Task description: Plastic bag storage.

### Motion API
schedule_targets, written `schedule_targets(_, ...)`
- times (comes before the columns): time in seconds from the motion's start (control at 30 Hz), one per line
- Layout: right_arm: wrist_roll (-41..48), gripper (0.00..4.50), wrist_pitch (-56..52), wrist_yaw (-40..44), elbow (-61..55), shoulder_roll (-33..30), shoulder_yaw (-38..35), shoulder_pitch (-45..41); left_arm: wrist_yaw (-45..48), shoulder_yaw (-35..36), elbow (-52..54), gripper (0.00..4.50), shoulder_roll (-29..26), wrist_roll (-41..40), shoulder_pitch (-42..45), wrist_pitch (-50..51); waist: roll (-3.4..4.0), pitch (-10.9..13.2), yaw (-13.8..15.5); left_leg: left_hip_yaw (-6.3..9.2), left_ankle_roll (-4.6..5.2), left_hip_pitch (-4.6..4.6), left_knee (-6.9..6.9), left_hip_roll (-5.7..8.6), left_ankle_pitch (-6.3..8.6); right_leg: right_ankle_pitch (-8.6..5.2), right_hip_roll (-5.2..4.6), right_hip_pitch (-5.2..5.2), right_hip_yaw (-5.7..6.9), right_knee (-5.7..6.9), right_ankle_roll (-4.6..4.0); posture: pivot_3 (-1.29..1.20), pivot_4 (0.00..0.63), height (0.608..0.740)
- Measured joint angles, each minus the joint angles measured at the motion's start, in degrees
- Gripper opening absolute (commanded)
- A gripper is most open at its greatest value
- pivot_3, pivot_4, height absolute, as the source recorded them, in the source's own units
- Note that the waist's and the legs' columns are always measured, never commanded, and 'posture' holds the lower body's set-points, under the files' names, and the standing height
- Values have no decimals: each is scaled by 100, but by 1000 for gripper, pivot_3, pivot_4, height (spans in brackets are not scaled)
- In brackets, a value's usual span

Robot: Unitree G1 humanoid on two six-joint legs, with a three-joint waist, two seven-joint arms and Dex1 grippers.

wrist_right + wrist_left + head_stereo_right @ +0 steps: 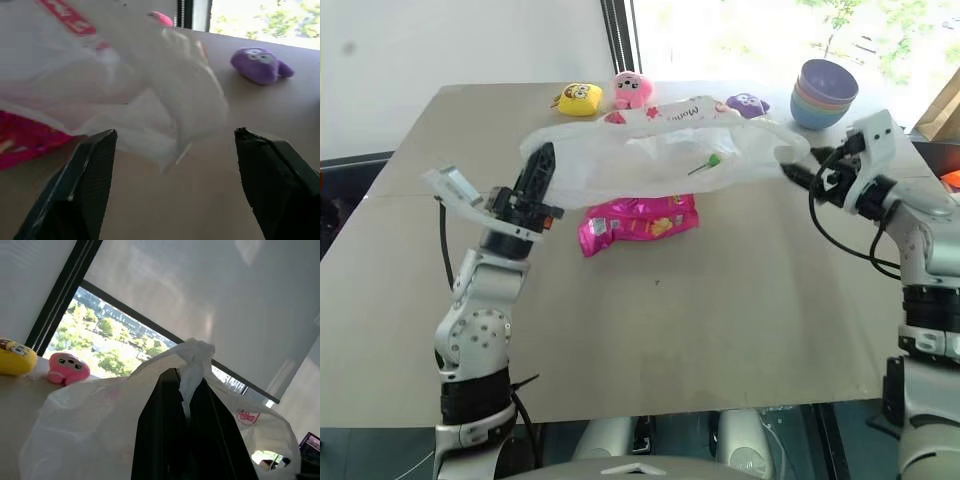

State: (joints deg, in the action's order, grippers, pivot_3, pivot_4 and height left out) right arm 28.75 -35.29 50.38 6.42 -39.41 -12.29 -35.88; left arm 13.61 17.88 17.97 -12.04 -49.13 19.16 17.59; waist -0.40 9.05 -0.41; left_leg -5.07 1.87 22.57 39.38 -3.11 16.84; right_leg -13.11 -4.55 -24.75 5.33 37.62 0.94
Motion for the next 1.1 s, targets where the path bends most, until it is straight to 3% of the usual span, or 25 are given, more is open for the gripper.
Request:
schedule_targets(0.1, 427, 4491, -17, 349, -664, 50, 13, 20, -89, 111, -127, 0, -166, -14, 165, 83, -3, 2, 1, 3, 0, 1, 0, 0, 0, 0, 1, 0, 2, -1, 0, 0, 150, 740)
schedule_targets(0.23, 494, 4491, 203, 959, -2179, -121, 803, 97, -122, 126, -143, 0, -182, -13, 301, 135, -9, 3, 14, 9, -1, 3, 0, 0, 0, 0, -1, 4, 7, -6, 0, 0, 150, 740)
schedule_targets(0.43, -952, 4491, 1604, 1156, -2681, -38, 2314, 79, -128, 115, -174, 0, -175, 2, 315, 194, -39, 16, 20, 12, -5, 1, 12, 2, -3, -1, -1, 7, 9, 1, 1, 0, 150, 740)
schedule_targets(0.57, -2158, 4491, 2777, 807, -2162, 516, 3136, -59, -120, 91, -300, 0, -121, 62, 369, 190, -50, 18, 15, 8, -14, -2, 12, 1, -8, -1, -1, 8, 11, 3, 1, 0, 150, 740)
schedule_targets(0.7, -3378, 4491, 3787, 146, -926, 1070, 3683, -378, -92, 42, -306, 0, -52, 82, 362, 173, -60, 22, 7, 0, -22, -2, 14, 1, -13, -1, -1, 9, 15, 4, 0, 0, 150, 740)
schedule_targets(1.0, -4818, 4491, 5494, -913, 1274, 2010, 4403, -865, -125, 18, -310, 0, 132, 189, 351, 53, -62, 24, -21, -9, -31, 0, 13, 0, -18, -1, -2, 11, 21, 2, 0, 0, 150, 740)
schedule_targets(1.1, -5336, 3653, 5869, -1513, 1974, 2174, 4479, -1113, -134, 25, -318, 0, 156, 233, 350, 22, -62, 24, -28, -8, -34, -1, 13, -2, -20, -1, -1, 11, 22, 5, -1, 0, 150, 740)
